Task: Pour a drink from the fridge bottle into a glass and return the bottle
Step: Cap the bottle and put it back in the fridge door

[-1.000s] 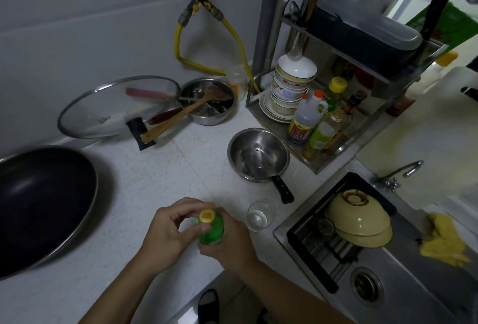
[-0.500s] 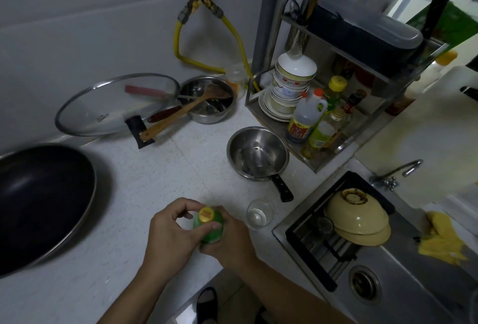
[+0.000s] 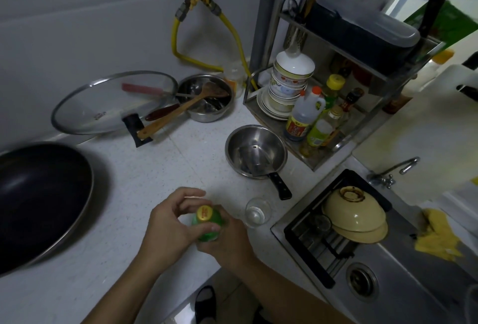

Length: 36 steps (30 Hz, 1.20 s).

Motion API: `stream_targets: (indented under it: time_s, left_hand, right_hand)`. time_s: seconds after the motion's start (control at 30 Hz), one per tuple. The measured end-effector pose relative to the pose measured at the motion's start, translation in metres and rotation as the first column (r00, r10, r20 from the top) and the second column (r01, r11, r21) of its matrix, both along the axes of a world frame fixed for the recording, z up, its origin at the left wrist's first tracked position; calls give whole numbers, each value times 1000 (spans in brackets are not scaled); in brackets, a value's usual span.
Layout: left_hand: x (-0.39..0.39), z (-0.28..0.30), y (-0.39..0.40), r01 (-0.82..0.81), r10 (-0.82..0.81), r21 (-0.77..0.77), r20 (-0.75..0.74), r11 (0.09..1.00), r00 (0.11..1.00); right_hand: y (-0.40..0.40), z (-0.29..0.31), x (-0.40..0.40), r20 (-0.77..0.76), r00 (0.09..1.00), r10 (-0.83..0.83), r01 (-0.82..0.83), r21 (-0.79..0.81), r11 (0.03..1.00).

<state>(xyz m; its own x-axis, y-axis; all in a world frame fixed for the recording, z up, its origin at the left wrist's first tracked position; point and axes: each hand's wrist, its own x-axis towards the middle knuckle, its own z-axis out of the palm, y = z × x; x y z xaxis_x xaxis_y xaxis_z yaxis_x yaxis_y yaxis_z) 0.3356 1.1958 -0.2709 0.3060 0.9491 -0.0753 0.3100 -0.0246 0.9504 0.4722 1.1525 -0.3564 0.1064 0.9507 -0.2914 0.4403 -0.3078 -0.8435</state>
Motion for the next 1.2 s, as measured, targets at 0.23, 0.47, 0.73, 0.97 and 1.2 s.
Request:
stream_targets:
  time_s: [0.23, 0.47, 0.73, 0.97, 1.2]
  left_hand:
    - [17, -14, -26, -325, 324, -24, 176, 945, 930]
    - [18, -10, -26, -316, 310, 93, 69, 944, 948]
    - [-1, -11, 2, 90, -88, -12, 123, 996, 989]
    - [-12, -2, 29, 366, -356, -100, 102, 925, 929]
    - [12, -15, -19, -221, 218, 27, 90, 975, 972]
  right_hand:
    - [-6, -1, -14, 8, 992, -123, 123, 3, 992]
    - [1, -6, -6, -22, 998, -61, 60, -16, 998]
    - [7, -6, 16, -72, 994, 78, -81, -37, 996]
    - [5, -3, 16, -86, 993, 86, -89, -35, 995]
    - [-3, -6, -6, -29, 999, -33, 33, -10, 999]
